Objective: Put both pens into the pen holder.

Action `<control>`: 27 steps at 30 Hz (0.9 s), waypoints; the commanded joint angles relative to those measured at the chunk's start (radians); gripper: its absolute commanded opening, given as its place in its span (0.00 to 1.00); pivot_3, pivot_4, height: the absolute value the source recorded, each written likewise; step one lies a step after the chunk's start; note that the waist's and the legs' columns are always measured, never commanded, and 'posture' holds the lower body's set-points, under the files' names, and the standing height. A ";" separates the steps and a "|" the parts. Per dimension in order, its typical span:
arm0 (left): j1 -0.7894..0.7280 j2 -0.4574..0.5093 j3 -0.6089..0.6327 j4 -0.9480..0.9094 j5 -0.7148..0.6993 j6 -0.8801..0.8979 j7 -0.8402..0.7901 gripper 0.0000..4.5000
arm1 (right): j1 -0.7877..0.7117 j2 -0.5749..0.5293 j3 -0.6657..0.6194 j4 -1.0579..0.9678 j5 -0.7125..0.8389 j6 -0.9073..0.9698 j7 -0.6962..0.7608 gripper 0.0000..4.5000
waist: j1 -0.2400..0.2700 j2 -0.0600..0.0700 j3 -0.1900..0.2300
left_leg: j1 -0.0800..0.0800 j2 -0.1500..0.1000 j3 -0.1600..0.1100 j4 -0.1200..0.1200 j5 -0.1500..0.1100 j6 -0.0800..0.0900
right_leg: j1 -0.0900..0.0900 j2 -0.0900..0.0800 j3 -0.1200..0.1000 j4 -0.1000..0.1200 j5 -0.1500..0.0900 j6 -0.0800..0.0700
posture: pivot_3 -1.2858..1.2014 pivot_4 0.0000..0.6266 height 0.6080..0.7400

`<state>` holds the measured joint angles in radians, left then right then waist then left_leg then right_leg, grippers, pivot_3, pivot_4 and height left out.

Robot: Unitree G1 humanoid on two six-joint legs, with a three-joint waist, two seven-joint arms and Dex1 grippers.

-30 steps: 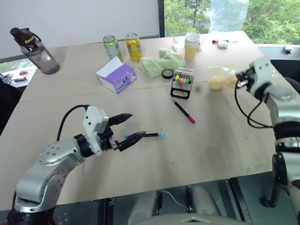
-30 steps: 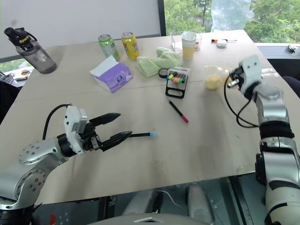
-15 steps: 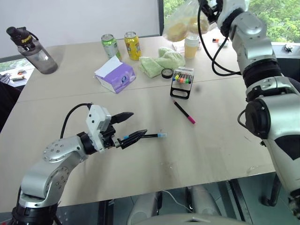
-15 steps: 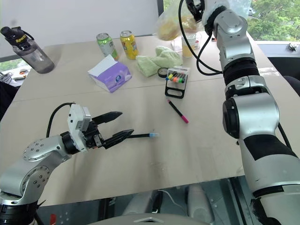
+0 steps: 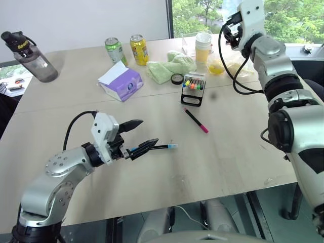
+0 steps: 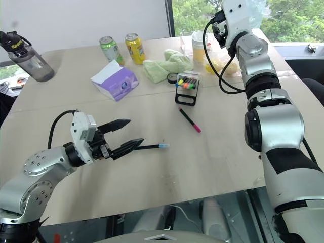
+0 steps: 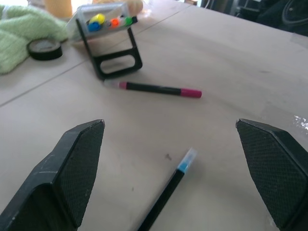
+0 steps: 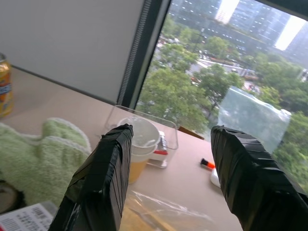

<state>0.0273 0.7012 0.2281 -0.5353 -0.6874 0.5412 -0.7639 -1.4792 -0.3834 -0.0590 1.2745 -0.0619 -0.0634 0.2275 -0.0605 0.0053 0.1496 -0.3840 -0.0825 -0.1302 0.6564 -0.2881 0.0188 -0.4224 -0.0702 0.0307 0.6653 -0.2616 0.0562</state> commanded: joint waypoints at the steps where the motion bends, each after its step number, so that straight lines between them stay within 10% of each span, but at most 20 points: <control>1: -0.006 0.008 0.005 -0.005 0.008 -0.016 -0.012 1.00 | -0.007 -0.069 -0.028 -0.006 -0.005 0.011 -0.094 0.62 | 0.000 0.000 0.000 | 0.000 0.000 0.000 0.000 0.000 0.000 | 0.000 0.000 0.000 0.000 0.000 0.000 | 0.52 0.24 1.00; 9: 0.008 0.011 0.006 -0.002 0.020 -0.019 -0.018 1.00 | 0.127 -0.020 -0.011 -0.177 0.091 0.006 0.363 0.62 | -0.036 0.000 0.000 | 0.004 0.002 0.007 -0.003 0.000 0.000 | 0.000 0.002 0.007 0.001 0.000 0.000 | 0.52 0.24 1.00; 14: 0.033 0.019 0.024 -0.002 0.025 -0.017 -0.029 1.00 | 0.506 -0.037 0.095 -0.822 0.267 0.312 0.732 0.62 | -0.026 0.000 0.000 | 0.002 0.003 0.005 -0.001 0.000 0.000 | 0.000 0.002 0.008 0.004 0.000 0.000 | 0.52 0.24 1.00; 27: 0.209 0.113 0.098 0.080 0.119 -0.079 -0.131 1.00 | 0.849 -0.051 0.242 -1.348 0.246 0.874 0.523 0.62 | 0.009 -0.001 -0.001 | 0.003 0.001 0.005 0.002 0.000 0.000 | 0.000 0.001 0.008 0.007 0.000 0.000 | 0.52 0.24 1.00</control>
<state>0.2287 0.8023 0.2888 -0.4534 -0.5770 0.4890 -0.8795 -0.6108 -0.4376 0.1827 -0.0290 0.1976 0.7572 0.7943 -0.0512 0.0041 0.1488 -0.3807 -0.0813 -0.1256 0.6588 -0.2881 0.0187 -0.4228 -0.0696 0.0389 0.6720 -0.2616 0.0563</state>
